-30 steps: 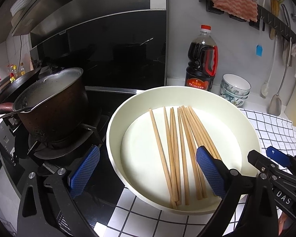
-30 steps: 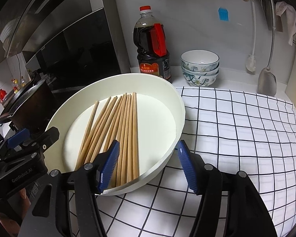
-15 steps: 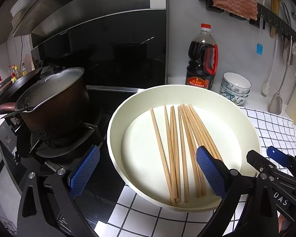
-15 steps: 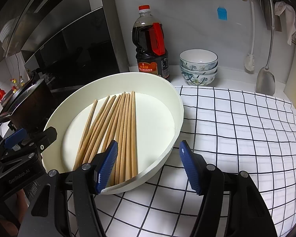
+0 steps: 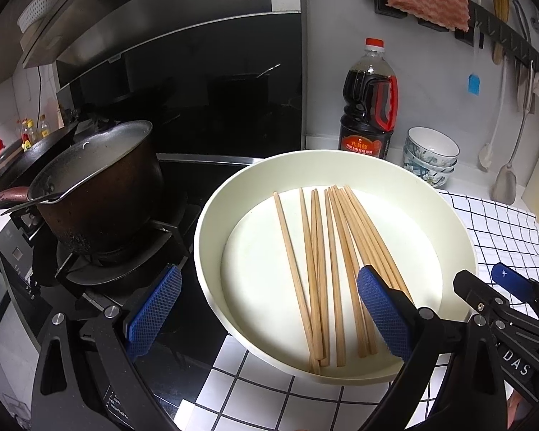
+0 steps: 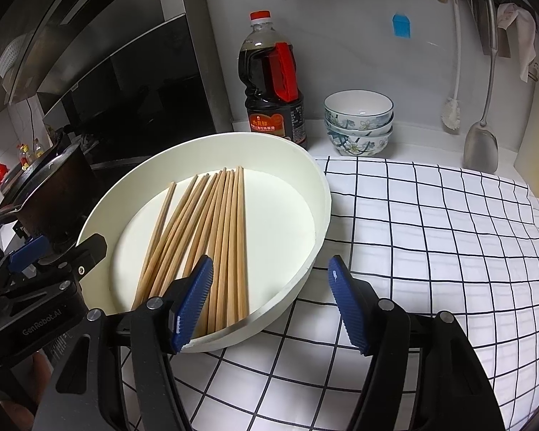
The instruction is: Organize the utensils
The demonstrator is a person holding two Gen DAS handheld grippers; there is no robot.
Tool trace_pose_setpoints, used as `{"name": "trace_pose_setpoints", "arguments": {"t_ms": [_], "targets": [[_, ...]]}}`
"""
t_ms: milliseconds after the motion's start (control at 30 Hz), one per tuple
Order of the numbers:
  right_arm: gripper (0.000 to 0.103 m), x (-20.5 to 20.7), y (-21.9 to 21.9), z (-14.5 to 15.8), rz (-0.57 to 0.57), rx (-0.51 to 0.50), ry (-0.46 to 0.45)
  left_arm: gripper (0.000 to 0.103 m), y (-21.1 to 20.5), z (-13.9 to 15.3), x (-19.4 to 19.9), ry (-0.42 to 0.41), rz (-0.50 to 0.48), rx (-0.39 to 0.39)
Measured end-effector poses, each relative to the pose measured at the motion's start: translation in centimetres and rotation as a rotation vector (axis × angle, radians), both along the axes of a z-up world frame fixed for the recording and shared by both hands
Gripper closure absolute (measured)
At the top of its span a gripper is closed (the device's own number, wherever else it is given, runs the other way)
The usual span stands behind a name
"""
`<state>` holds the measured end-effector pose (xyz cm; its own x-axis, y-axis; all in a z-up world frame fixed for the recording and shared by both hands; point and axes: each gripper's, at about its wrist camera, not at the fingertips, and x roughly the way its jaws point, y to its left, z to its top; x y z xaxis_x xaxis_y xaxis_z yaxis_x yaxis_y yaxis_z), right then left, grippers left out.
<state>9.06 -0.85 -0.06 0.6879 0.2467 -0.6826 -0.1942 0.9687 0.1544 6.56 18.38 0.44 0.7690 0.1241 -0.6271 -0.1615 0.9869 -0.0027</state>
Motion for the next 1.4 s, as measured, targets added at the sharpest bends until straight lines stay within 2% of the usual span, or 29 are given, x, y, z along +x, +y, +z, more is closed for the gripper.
{"name": "trace_pose_setpoints", "arguments": {"t_ms": [1400], "targets": [[0.039,-0.19,0.55,0.23,-0.002,-0.022,-0.007,0.006,-0.17,0.05,-0.24,0.005,-0.005,-0.006]]}}
